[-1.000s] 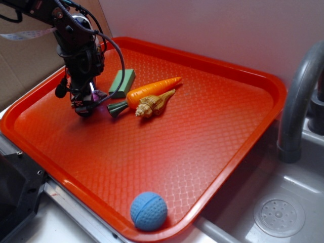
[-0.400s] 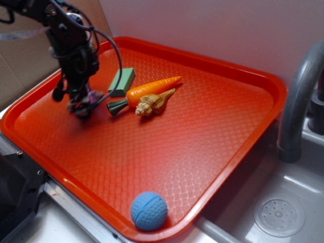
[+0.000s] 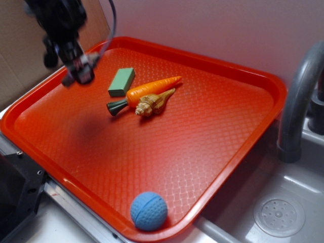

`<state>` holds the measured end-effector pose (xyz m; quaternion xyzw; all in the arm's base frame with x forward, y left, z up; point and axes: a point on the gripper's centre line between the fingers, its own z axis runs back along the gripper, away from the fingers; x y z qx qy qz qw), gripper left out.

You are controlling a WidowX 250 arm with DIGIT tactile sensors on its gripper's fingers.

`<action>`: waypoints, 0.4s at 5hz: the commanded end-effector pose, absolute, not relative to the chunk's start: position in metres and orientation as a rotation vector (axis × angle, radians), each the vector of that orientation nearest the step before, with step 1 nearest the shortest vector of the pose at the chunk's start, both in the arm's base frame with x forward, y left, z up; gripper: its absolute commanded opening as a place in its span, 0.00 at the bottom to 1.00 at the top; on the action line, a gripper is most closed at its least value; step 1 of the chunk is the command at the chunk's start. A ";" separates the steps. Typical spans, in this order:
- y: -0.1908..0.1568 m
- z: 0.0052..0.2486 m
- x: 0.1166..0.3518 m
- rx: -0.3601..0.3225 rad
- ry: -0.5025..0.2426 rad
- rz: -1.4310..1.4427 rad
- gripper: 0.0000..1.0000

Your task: Grab the wood chip.

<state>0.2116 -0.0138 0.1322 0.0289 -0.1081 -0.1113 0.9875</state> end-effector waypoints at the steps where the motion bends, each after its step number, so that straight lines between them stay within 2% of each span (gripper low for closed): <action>1: -0.039 0.200 0.224 -0.009 -0.217 -0.084 0.00; 2: -0.037 0.206 0.233 -0.010 -0.086 0.041 0.00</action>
